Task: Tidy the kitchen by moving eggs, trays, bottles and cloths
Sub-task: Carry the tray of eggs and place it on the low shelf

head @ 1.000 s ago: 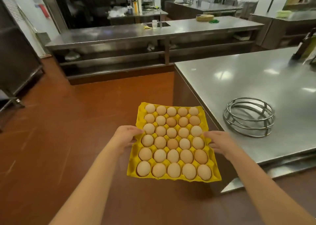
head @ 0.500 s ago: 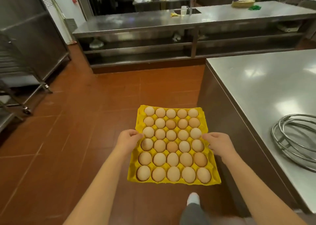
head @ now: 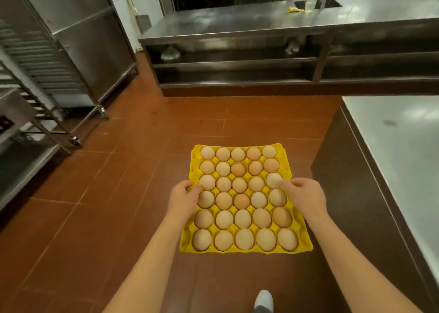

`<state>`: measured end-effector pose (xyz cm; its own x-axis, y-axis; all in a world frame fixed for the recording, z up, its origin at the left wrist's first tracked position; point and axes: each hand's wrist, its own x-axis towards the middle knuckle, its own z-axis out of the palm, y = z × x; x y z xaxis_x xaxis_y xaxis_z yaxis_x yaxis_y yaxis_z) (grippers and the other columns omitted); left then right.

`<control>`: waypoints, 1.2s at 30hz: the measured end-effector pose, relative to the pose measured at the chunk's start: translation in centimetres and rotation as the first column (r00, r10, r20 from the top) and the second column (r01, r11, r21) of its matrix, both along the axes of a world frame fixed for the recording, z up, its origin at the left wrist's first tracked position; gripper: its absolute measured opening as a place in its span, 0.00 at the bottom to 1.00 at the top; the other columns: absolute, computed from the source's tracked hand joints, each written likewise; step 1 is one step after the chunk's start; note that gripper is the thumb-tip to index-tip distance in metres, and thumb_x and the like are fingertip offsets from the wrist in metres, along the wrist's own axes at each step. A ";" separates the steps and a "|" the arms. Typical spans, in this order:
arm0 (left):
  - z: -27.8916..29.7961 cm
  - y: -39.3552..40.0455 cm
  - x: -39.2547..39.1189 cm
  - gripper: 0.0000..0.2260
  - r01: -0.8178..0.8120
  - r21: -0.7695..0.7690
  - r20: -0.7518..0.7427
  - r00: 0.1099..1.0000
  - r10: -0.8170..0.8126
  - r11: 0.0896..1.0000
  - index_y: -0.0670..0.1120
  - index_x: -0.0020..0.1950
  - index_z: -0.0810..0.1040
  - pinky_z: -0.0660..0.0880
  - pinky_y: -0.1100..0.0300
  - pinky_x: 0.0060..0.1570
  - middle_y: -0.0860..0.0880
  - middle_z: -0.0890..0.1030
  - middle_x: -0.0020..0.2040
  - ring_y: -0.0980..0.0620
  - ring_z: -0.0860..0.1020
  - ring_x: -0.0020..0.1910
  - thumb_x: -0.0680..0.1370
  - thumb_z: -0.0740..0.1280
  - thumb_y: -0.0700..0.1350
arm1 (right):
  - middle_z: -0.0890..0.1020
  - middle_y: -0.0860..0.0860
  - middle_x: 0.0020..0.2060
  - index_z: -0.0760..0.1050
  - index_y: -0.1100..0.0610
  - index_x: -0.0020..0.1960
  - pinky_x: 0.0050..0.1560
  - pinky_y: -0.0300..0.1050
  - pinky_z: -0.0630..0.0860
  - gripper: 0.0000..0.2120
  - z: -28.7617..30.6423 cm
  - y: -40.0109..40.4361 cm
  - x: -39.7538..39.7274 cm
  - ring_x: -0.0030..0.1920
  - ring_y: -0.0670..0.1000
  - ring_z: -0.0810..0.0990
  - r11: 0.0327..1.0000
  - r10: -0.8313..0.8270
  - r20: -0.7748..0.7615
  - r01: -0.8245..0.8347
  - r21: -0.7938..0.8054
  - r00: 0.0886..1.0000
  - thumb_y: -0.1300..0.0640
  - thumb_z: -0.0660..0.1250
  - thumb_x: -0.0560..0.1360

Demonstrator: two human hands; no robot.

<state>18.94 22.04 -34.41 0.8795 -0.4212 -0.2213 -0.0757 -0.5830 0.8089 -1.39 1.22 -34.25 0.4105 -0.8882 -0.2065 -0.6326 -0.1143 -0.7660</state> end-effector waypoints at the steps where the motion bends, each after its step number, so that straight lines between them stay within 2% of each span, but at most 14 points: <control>1: 0.3 -0.8 0.6 0.14 -0.013 0.004 0.001 1.000 0.013 1.000 0.38 0.60 0.80 0.68 0.56 0.43 0.42 0.81 0.54 0.45 0.77 0.51 0.81 0.65 0.47 | 0.85 0.54 0.40 0.83 0.58 0.41 0.45 0.52 0.79 0.15 0.4 -1.1 0.9 0.43 0.56 0.82 1.000 0.009 0.002 -0.009 -0.015 1.000 0.46 0.69 0.72; 4: 1.3 -3.6 3.0 0.17 -0.052 0.016 -0.015 0.999 0.052 0.999 0.40 0.64 0.78 0.71 0.52 0.51 0.42 0.80 0.62 0.43 0.77 0.60 0.81 0.65 0.49 | 0.85 0.56 0.41 0.84 0.58 0.41 0.45 0.53 0.78 0.15 1.7 -4.4 3.9 0.44 0.56 0.82 0.999 0.041 0.006 -0.041 -0.027 0.999 0.46 0.69 0.72; 6: 1.9 -5.6 4.8 0.17 -0.069 0.019 -0.007 0.998 0.070 0.997 0.39 0.63 0.79 0.73 0.49 0.53 0.40 0.80 0.61 0.42 0.77 0.59 0.81 0.65 0.49 | 0.85 0.58 0.41 0.83 0.60 0.41 0.43 0.54 0.79 0.16 2.1 -6.7 6.0 0.43 0.57 0.82 0.997 0.062 0.007 -0.061 -0.040 0.998 0.46 0.69 0.72; 9: 2.2 -8.4 7.7 0.17 -0.064 0.026 0.021 0.998 0.063 0.998 0.36 0.59 0.79 0.74 0.46 0.50 0.35 0.79 0.60 0.38 0.77 0.54 0.80 0.65 0.49 | 0.85 0.57 0.40 0.84 0.59 0.40 0.43 0.54 0.79 0.16 2.5 -9.5 8.6 0.42 0.56 0.82 0.997 0.067 0.012 -0.066 -0.044 0.998 0.46 0.69 0.72; 11: 2.3 -10.3 9.5 0.16 -0.057 0.029 0.023 0.998 0.056 0.998 0.35 0.58 0.79 0.73 0.47 0.46 0.34 0.78 0.59 0.37 0.77 0.53 0.80 0.65 0.48 | 0.86 0.55 0.41 0.84 0.58 0.41 0.43 0.54 0.79 0.14 2.5 -11.2 10.4 0.43 0.55 0.82 0.998 0.061 0.011 -0.060 -0.032 0.998 0.46 0.69 0.72; 14: 2.1 -13.1 12.8 0.17 -0.058 0.023 -0.005 0.998 0.058 0.998 0.38 0.60 0.79 0.75 0.44 0.53 0.36 0.79 0.60 0.36 0.76 0.60 0.80 0.66 0.49 | 0.86 0.55 0.43 0.84 0.58 0.42 0.45 0.55 0.80 0.14 2.5 -13.8 13.4 0.44 0.56 0.82 0.999 0.048 0.011 -0.048 -0.013 0.999 0.47 0.69 0.73; 16: 2.0 -15.1 15.2 0.16 -0.049 0.015 -0.025 0.999 0.049 0.999 0.40 0.61 0.80 0.75 0.47 0.51 0.39 0.80 0.60 0.39 0.77 0.60 0.80 0.66 0.50 | 0.86 0.55 0.43 0.85 0.58 0.42 0.46 0.55 0.80 0.14 2.3 -15.7 15.7 0.45 0.56 0.81 0.999 0.041 0.009 -0.041 -0.012 0.999 0.47 0.69 0.73; 19: 1.2 -18.4 19.8 0.15 -0.022 0.018 -0.021 1.000 0.022 1.000 0.41 0.61 0.80 0.70 0.54 0.45 0.43 0.81 0.56 0.43 0.78 0.54 0.80 0.65 0.49 | 0.86 0.54 0.42 0.85 0.56 0.40 0.45 0.54 0.79 0.13 1.8 -18.3 19.9 0.44 0.55 0.81 1.000 0.009 0.011 -0.009 -0.011 1.000 0.47 0.69 0.73; 21: 1.0 -20.7 22.6 0.11 0.005 0.032 0.003 1.000 -0.005 0.999 0.42 0.55 0.80 0.68 0.55 0.39 0.46 0.80 0.48 0.46 0.76 0.46 0.80 0.65 0.47 | 0.86 0.52 0.41 0.84 0.54 0.39 0.45 0.52 0.78 0.12 1.7 -20.0 22.7 0.44 0.54 0.81 1.000 -0.021 0.003 0.021 -0.006 1.000 0.47 0.69 0.73; 23: 0.9 -22.8 25.4 0.08 0.030 0.046 0.024 0.999 -0.031 0.998 0.43 0.51 0.79 0.69 0.53 0.39 0.48 0.79 0.44 0.46 0.75 0.45 0.80 0.64 0.46 | 0.85 0.50 0.41 0.84 0.51 0.38 0.46 0.51 0.79 0.10 1.6 -21.7 25.2 0.45 0.53 0.81 0.999 -0.041 -0.010 0.041 0.003 0.999 0.47 0.69 0.73; 25: 0.8 -24.9 28.2 0.09 0.056 0.057 0.031 0.998 -0.058 0.997 0.42 0.52 0.79 0.71 0.50 0.44 0.47 0.80 0.47 0.45 0.76 0.47 0.81 0.64 0.46 | 0.85 0.51 0.41 0.84 0.52 0.38 0.46 0.52 0.78 0.10 1.7 -23.3 27.6 0.45 0.55 0.81 0.998 -0.056 -0.019 0.056 0.011 0.998 0.47 0.70 0.73; 28: 0.6 -28.1 32.1 0.14 0.084 0.088 0.035 0.996 -0.087 0.993 0.41 0.61 0.79 0.69 0.54 0.47 0.45 0.80 0.56 0.45 0.76 0.54 0.81 0.64 0.47 | 0.85 0.56 0.40 0.84 0.57 0.39 0.45 0.53 0.77 0.12 1.8 -25.8 30.9 0.45 0.58 0.81 0.995 -0.102 -0.015 0.102 -0.009 0.995 0.48 0.70 0.72; 33: 0.7 -33.2 37.2 0.15 0.110 0.095 0.032 0.993 -0.113 0.989 0.42 0.61 0.79 0.71 0.52 0.48 0.43 0.80 0.58 0.43 0.77 0.56 0.80 0.64 0.49 | 0.85 0.54 0.42 0.84 0.55 0.41 0.46 0.53 0.78 0.12 2.4 -30.3 35.1 0.46 0.57 0.81 0.992 -0.121 -0.027 0.122 0.013 0.992 0.48 0.70 0.74; 36: 0.6 -36.5 39.5 0.16 0.101 0.116 0.030 0.994 -0.106 0.988 0.43 0.64 0.78 0.73 0.50 0.54 0.44 0.79 0.61 0.43 0.76 0.59 0.80 0.64 0.51 | 0.85 0.53 0.42 0.84 0.55 0.41 0.46 0.53 0.78 0.11 2.0 -33.8 37.5 0.45 0.56 0.81 0.994 -0.111 -0.034 0.112 0.018 0.993 0.48 0.70 0.74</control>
